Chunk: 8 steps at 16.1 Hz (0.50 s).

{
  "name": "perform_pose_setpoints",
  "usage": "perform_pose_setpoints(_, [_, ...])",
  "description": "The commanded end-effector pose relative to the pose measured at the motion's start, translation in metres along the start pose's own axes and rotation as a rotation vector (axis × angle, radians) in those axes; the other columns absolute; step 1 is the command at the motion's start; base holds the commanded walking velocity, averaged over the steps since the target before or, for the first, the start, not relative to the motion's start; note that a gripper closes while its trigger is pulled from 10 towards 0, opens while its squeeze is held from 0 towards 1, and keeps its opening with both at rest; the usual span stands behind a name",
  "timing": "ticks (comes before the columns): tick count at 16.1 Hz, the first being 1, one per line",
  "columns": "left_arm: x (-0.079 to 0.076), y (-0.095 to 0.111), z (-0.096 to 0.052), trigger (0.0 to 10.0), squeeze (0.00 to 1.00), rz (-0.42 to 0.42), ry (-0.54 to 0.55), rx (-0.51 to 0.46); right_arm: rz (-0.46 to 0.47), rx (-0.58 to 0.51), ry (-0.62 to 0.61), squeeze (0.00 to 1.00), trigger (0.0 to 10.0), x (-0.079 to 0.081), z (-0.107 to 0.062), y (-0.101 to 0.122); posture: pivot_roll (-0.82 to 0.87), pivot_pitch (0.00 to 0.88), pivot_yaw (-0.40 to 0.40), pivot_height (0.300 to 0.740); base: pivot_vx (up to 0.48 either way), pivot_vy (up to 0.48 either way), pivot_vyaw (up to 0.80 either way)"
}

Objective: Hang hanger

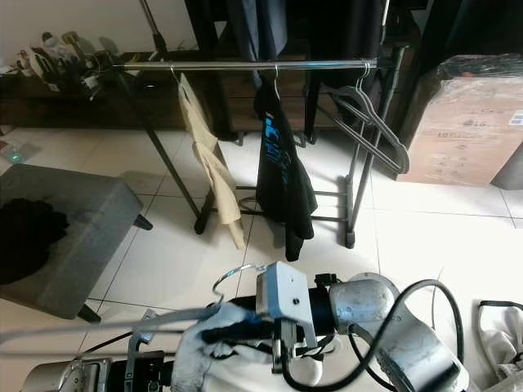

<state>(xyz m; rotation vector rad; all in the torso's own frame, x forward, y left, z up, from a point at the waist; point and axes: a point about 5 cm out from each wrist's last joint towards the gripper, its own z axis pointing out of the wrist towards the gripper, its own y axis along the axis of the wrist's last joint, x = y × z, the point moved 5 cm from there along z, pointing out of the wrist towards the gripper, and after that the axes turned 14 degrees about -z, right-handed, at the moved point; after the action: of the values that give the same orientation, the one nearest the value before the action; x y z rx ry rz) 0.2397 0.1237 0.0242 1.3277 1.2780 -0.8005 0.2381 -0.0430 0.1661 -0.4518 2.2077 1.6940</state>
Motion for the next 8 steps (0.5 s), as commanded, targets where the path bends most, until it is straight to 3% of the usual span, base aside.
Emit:
perform_pose_setpoints(1, [0.007,-0.006,-0.007,0.0,0.00,0.019,0.059,0.027,-0.026,0.003,-0.044,0.00,0.0,-0.007,-0.003,0.000,-0.17,0.213,0.091,0.740,0.000,0.000,0.00])
perform_pose_setpoints(3, [0.011,-0.006,-0.008,0.0,0.00,0.038,0.091,0.021,-0.042,0.075,-0.077,0.00,0.0,-0.013,-0.012,-0.014,-0.17,0.213,0.092,0.740,0.000,0.000,0.00])
perform_pose_setpoints(6, [0.012,0.003,-0.016,0.0,0.00,0.055,0.117,-0.032,-0.120,0.325,-0.058,0.00,0.0,-0.009,-0.050,-0.053,-0.17,0.214,0.089,0.740,0.000,0.000,0.00])
perform_pose_setpoints(8, [0.013,0.004,-0.018,0.0,0.00,0.060,0.126,-0.038,-0.133,0.372,-0.072,0.00,0.0,-0.012,-0.061,-0.060,-0.18,0.215,0.089,0.740,0.000,0.000,0.00])
